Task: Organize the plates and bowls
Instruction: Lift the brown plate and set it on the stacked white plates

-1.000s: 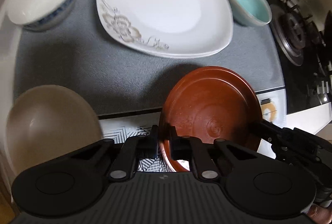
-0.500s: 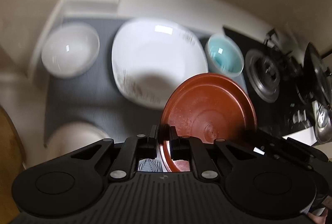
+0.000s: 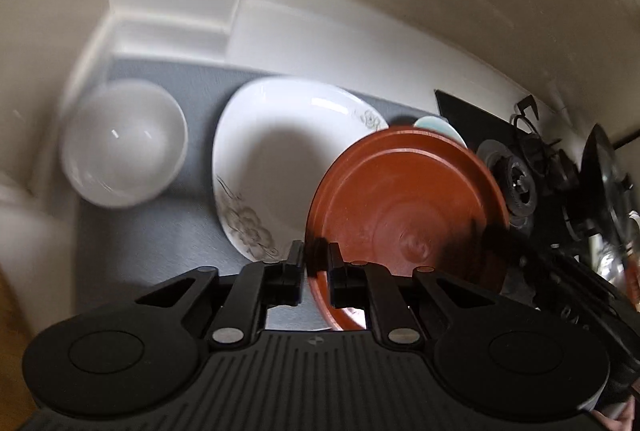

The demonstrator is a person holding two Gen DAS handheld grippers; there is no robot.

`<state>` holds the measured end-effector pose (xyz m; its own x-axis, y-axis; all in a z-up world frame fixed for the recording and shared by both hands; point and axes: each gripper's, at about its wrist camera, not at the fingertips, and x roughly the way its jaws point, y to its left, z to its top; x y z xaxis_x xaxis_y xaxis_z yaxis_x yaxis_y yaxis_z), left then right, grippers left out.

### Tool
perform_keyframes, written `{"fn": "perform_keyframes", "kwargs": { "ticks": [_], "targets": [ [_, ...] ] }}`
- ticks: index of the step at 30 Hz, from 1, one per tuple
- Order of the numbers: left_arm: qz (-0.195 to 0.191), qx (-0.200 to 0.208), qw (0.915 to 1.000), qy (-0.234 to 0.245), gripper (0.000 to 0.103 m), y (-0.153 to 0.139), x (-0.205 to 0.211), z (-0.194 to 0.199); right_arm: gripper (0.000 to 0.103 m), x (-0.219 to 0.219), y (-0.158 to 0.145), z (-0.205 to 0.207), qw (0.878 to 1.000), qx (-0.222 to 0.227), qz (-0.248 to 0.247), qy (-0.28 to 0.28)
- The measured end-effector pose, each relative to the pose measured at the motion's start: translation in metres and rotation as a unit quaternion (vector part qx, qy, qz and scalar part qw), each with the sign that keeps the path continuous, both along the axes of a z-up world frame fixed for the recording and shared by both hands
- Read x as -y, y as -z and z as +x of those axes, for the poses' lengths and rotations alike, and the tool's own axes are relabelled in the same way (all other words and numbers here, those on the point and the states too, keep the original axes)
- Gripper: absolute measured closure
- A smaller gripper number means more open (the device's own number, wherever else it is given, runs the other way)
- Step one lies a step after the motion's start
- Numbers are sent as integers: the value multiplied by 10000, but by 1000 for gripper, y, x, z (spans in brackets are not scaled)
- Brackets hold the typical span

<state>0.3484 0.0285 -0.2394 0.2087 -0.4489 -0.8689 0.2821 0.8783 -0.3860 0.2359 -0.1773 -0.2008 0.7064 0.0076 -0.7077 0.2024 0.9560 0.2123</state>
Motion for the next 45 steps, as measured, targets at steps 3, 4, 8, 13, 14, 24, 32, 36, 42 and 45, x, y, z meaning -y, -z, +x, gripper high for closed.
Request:
{"fn": "perform_keyframes", "kwargs": {
  "ticks": [3,4,8,13,14,24,32,36,42,45],
  "targets": [
    [-27,-41,10000,-22,94,11,-2,10,92,3,7,15,9999,-66,118,-22],
    [-10,-20,10000,-20,94,13,-2,12,92,2,10,19,9999,-127,89,-74],
    [-125,-169,9998,-70,94,26,-7,30,92,-4,26,39,9986,-413,-214,-270],
    [-98,-171,9998,-38,94,39,-3,60,92,-2,54,64,9975,-557,-294,-315],
    [-42,-176,9998,-15,94,42,-1,65,93,-1,61,69,9973,-597,-284,-316],
    [789,176,9966,133,94,66,26,92,95,-3,112,106,9959,-828,-253,-251],
    [1388,308,9891,380,94,79,44,94,94,-4,134,110,9967,-800,-157,34],
    [1648,420,9847,375,93,79,54,100,94,3,135,109,9979,-644,-83,-22],
    [1928,525,9796,219,93,76,64,96,91,14,130,103,9990,-365,222,-141],
    [2012,784,9763,147,92,63,62,84,75,21,125,104,9985,-292,395,-251]
  ]
}}
